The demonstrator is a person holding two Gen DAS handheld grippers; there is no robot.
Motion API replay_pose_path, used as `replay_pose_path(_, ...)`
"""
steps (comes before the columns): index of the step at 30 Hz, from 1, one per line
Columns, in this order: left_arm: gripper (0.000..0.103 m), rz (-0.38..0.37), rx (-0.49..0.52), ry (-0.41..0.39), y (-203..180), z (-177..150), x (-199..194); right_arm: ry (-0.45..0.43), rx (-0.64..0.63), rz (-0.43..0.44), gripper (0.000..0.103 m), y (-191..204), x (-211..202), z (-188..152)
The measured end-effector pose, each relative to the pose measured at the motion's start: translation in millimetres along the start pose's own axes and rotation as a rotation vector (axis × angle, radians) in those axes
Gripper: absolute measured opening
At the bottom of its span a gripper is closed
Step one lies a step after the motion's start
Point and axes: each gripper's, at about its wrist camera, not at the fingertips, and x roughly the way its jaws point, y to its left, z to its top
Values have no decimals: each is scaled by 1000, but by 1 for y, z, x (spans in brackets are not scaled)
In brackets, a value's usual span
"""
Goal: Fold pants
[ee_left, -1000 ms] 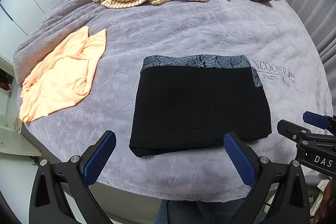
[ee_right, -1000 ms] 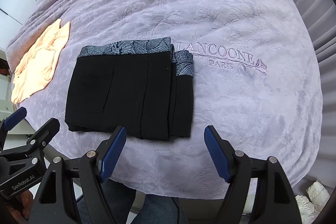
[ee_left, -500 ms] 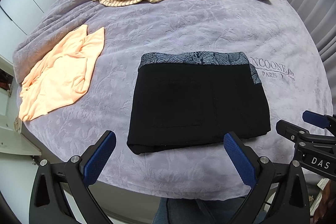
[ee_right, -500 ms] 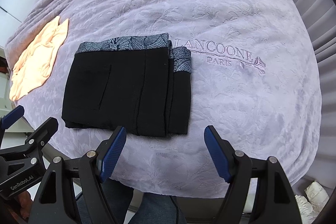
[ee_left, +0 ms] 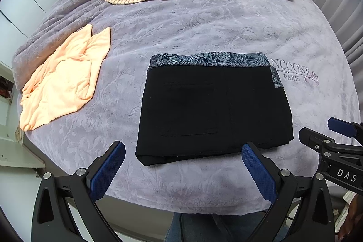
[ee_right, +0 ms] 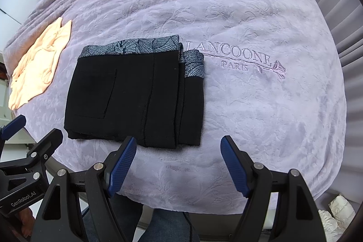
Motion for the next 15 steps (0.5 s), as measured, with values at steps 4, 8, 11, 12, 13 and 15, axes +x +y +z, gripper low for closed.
replay_pose_path(4,103,0,2,-4,0,1,0,0,-6,-5,80,1,0,1)
replay_pose_path(8,103,0,-2,-9,2,2,-1,-6,-9,-9,80,2,-1,3)
replay_pose_path(11,103,0,-1,-7,2,3,0,-5,-9,-9,80,3,0,3)
replay_pose_path(12,103,1,0,-6,2,3,0,-4,-9,-8,80,3,0,3)
replay_pose_path(13,103,1,-1,-7,1,3,-1,-5,-9,-7,80,3,0,4)
replay_pose_path(15,103,1,-3,-7,1,3,-1,-7,-11,-8,80,3,-1,5)
